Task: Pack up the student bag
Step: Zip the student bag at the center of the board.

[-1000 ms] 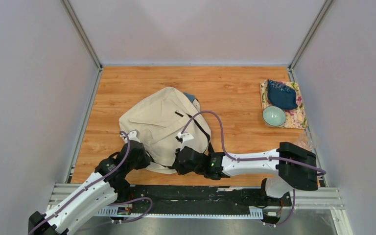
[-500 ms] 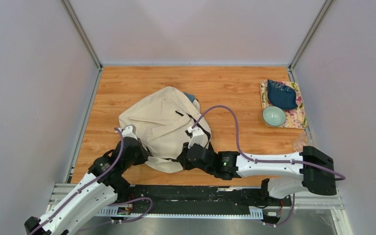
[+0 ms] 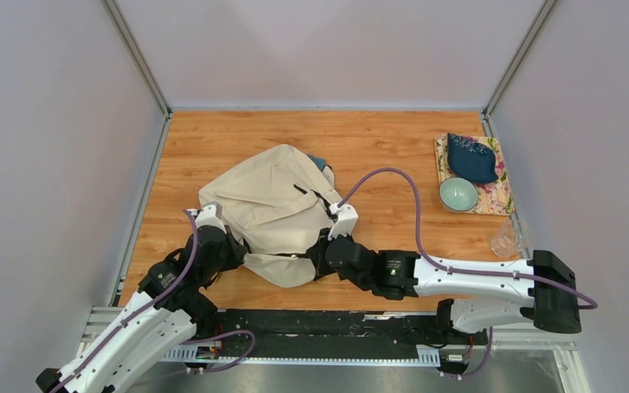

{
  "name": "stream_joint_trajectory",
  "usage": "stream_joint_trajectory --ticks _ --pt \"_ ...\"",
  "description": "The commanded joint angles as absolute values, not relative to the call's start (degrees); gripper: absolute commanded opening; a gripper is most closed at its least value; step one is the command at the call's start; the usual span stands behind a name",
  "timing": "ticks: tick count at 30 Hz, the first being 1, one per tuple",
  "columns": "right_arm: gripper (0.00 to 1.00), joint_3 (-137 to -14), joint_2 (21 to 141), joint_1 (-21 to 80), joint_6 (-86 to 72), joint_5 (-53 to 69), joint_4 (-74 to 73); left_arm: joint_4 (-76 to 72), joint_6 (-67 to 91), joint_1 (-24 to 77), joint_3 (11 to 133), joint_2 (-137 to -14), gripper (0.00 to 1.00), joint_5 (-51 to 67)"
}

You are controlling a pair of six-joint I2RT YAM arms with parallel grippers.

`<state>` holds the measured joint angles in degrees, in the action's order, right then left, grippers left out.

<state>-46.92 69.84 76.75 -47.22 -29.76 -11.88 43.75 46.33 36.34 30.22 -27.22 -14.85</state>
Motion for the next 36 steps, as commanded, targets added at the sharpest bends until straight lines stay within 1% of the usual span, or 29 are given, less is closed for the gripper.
stream_joint_trajectory --ticks 1,9,15,28,36 --pt "0.0 -49.5 66.7 74.0 -43.2 -37.1 -16.2 49.5 43.0 35.2 31.6 -25.8 0.0 -24.6" --pt "0.0 -50.1 65.2 70.6 -41.5 -36.7 -16.3 52.6 43.0 35.2 31.5 -24.3 0.0 -26.7" --pt "0.0 -49.1 64.8 70.3 -41.9 -36.0 -17.5 54.7 43.2 35.2 31.5 -22.9 0.0 -28.5" --pt "0.0 -41.9 60.6 70.3 -46.2 -37.8 -20.7 56.6 42.8 35.2 32.8 -22.6 0.0 -30.7" --pt "0.0 -44.7 62.1 70.0 -44.8 -40.3 -21.0 57.2 42.9 35.2 33.3 -22.1 0.0 -30.5"
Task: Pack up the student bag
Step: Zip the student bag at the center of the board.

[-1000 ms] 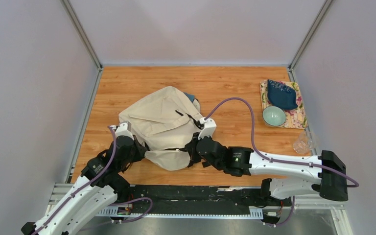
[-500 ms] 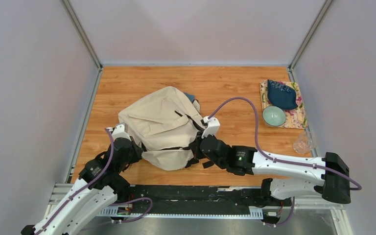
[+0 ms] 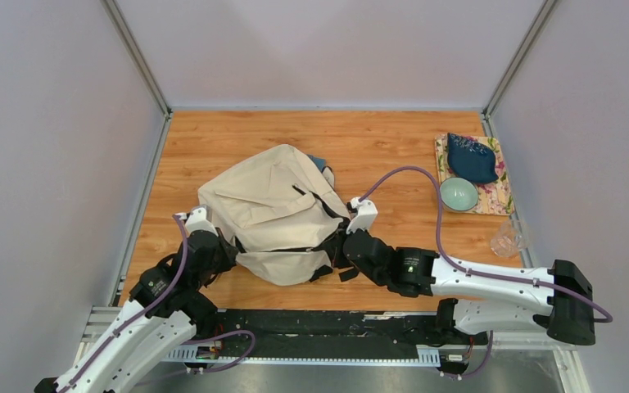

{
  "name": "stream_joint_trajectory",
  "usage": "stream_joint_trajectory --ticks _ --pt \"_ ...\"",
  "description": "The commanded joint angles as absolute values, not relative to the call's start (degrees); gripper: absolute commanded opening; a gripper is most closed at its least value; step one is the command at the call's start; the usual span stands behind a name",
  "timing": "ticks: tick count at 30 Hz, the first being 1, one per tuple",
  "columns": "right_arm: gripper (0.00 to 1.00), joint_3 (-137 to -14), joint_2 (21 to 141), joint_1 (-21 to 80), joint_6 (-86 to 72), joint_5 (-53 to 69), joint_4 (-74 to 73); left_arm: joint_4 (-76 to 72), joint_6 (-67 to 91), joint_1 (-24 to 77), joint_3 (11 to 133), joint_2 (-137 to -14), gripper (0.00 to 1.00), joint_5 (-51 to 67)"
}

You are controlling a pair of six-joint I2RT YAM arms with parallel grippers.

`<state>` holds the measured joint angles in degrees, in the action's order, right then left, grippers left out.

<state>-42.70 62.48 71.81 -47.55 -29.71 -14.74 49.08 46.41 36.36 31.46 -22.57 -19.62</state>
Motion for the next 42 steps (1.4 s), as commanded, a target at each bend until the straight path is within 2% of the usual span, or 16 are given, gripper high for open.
stream_joint_trajectory --ticks 1,6,7,8,9,12,15,22,28,34,37,42 --pt "0.0 -45.4 62.4 69.9 -44.5 -40.5 -21.2 57.3 42.8 35.2 33.5 -22.1 0.0 -30.5" --pt "0.0 -47.2 63.6 69.6 -41.7 -37.6 -18.1 54.5 41.0 35.2 33.5 -21.6 0.02 -26.6" --pt "0.0 -47.5 64.3 69.6 -40.8 -35.0 -16.0 52.8 40.0 35.2 33.2 -21.4 0.2 -22.0" --pt "0.0 -47.6 64.7 69.6 -40.3 -33.5 -14.9 50.6 39.5 35.2 32.3 -21.2 0.27 -19.2" --pt "0.0 -48.0 65.2 69.6 -40.0 -31.8 -14.0 46.3 39.3 35.2 31.9 -20.7 0.41 -16.5" --pt "0.0 -49.7 68.5 69.7 -39.6 -25.9 -13.5 38.1 39.4 35.2 30.9 -20.9 0.64 -7.1" --pt "0.0 -50.1 71.1 69.8 -40.4 -22.7 -13.7 33.2 40.3 35.2 30.7 -22.7 0.74 -0.7" --pt "0.0 -47.6 73.4 70.5 -43.6 -20.0 -13.0 26.4 53.4 35.3 23.1 -22.5 0.76 12.1" --pt "0.0 -48.0 79.6 70.4 -44.4 -19.6 -13.5 29.6 57.2 35.4 19.5 -18.7 0.77 11.3" --pt "0.0 -55.4 90.1 68.2 -42.5 -19.5 -16.7 26.5 56.6 35.4 19.7 -19.5 0.78 15.0" --pt "0.0 -57.0 88.5 66.8 -41.6 -19.5 -15.6 27.4 55.7 35.4 22.8 -19.8 0.78 17.0" --pt "0.0 -58.5 83.9 66.4 -39.8 -19.8 -13.1 37.7 57.5 35.4 25.7 -20.0 0.79 15.6"
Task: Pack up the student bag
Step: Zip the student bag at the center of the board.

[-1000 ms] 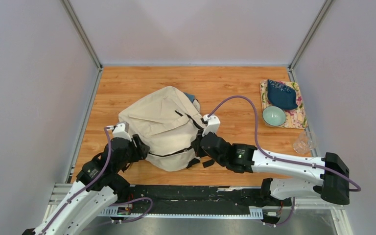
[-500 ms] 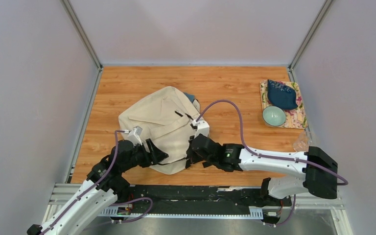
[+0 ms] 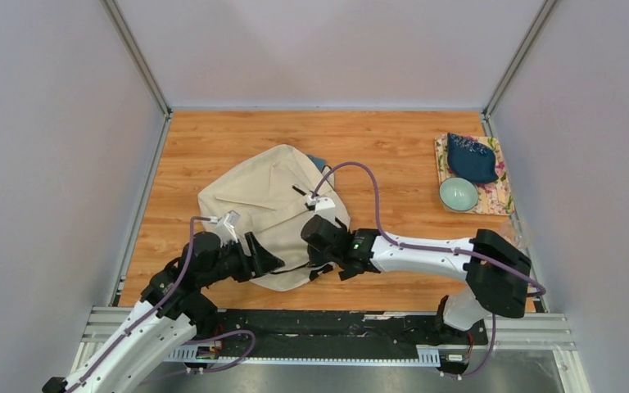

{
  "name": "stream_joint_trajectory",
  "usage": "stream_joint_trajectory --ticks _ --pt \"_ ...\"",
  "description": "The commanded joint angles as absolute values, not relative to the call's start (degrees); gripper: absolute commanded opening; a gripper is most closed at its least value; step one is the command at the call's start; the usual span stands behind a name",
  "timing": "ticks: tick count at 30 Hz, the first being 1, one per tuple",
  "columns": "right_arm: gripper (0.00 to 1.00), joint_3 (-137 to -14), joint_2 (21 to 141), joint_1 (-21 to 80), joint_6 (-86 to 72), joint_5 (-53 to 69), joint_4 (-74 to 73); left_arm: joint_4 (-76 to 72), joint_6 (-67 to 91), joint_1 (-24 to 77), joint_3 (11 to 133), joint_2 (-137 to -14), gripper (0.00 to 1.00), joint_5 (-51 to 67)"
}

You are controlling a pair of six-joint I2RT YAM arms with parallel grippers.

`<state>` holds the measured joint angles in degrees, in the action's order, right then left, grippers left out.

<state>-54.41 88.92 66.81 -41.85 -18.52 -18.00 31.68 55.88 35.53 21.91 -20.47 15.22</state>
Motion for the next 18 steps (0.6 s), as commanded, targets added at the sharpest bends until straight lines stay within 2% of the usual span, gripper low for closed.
stream_joint_trajectory --ticks 1,8,14,18 --pt "0.0 -58.7 83.4 66.4 -39.8 -19.7 -13.1 41.3 58.3 35.4 25.2 -19.3 0.79 14.6" --pt "0.0 -56.1 80.9 66.4 -41.2 -19.3 -13.8 45.9 67.6 35.4 22.2 -10.7 0.8 10.4" --pt "0.0 -54.3 79.8 66.5 -42.9 -17.1 -12.5 45.1 68.0 35.4 22.0 -15.1 0.8 8.4" --pt "0.0 -54.0 79.3 66.7 -43.2 -16.9 -12.4 38.2 71.2 35.4 18.0 -16.3 0.8 8.6"
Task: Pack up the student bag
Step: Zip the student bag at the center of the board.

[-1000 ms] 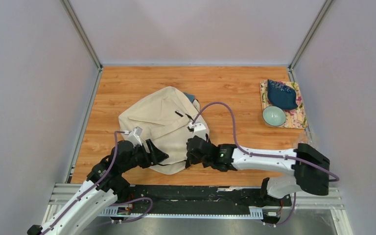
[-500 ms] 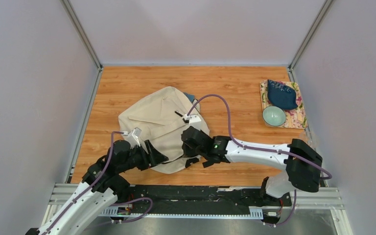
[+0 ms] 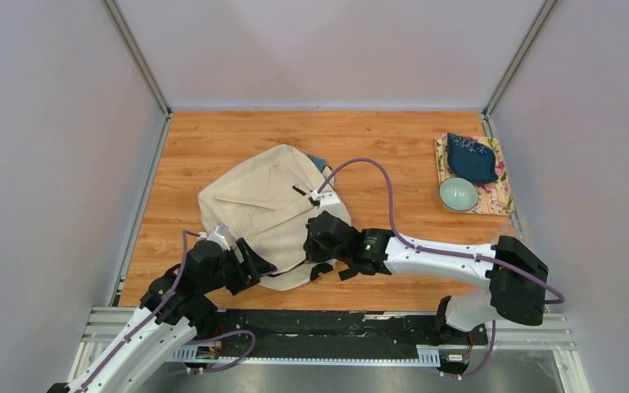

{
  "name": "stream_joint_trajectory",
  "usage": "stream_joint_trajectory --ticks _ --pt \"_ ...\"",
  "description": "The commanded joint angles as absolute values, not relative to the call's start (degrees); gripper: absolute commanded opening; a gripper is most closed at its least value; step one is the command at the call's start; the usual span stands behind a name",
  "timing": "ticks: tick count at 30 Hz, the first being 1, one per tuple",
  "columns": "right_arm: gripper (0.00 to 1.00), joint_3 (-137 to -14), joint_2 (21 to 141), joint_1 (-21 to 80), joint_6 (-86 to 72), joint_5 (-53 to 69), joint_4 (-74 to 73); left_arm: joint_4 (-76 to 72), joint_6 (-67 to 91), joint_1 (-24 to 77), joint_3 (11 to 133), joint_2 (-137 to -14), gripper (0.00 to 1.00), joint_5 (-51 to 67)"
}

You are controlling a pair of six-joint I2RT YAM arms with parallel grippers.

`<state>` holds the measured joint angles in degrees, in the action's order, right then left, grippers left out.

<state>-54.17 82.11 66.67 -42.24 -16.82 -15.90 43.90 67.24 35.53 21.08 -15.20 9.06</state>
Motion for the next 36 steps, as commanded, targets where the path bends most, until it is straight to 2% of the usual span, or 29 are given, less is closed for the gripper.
stream_joint_trajectory --ticks 1,7,10,11,13,14,15,16,22,24,27,28,30,33,36 --pt "0.0 -54.1 79.2 66.7 -43.2 -17.0 -12.5 35.0 71.9 35.4 17.1 -17.0 0.8 9.0" --pt "0.0 -53.6 78.5 67.5 -43.2 -16.3 -12.3 30.3 70.7 37.2 13.4 -20.1 0.8 5.1" --pt "0.0 -52.9 78.2 68.0 -43.3 -15.5 -11.6 28.5 67.7 37.2 11.9 -22.0 0.69 1.1" --pt "0.0 -52.6 78.2 68.2 -43.2 -15.5 -11.7 28.0 66.2 37.2 11.6 -22.8 0.52 0.1" --pt "0.0 -51.9 78.1 68.6 -43.5 -15.3 -11.6 27.4 64.5 37.2 11.8 -25.6 0.4 -3.9" --pt "0.0 -51.7 78.1 68.7 -43.6 -15.3 -11.7 27.2 63.0 37.0 12.1 -26.9 0.18 -4.7" --pt "0.0 -51.2 78.0 68.9 -43.9 -15.0 -11.9 27.1 62.2 36.9 13.4 -27.9 0.12 -6.3" --pt "0.0 -50.8 77.8 69.3 -44.0 -14.9 -11.7 27.8 61.4 36.7 14.2 -30.1 0.0 -7.4" --pt "0.0 -50.6 79.5 69.8 -42.5 -9.1 -9.6 35.4 51.3 30.5 22.6 -31.8 0.0 -15.3" --pt "0.04 -50.8 80.2 69.9 -41.8 -6.3 -8.3 36.6 48.1 27.3 24.0 -30.9 0.0 -14.1" --pt "0.33 -50.7 79.7 70.1 -42.1 -7.6 -9.4 36.5 46.8 26.6 24.3 -29.8 0.0 -10.6" --pt "0.46 -50.2 79.1 70.2 -42.2 -8.1 -9.5 36.3 47.0 26.6 23.9 -29.7 0.0 -9.6" --pt "0.53 -48.6 76.6 70.1 -42.9 -9.9 -9.7 35.3 48.3 26.6 22.2 -29.4 0.0 -7.1" --pt "0.54 -47.5 73.4 69.9 -43.5 -12.6 -11.2 34.2 49.9 26.6 20.0 -27.9 0.0 -5.2" --pt "0.42 -46.8 70.9 69.8 -43.6 -14.0 -11.8 34.6 50.5 26.6 19.6 -26.6 0.0 -5.2"
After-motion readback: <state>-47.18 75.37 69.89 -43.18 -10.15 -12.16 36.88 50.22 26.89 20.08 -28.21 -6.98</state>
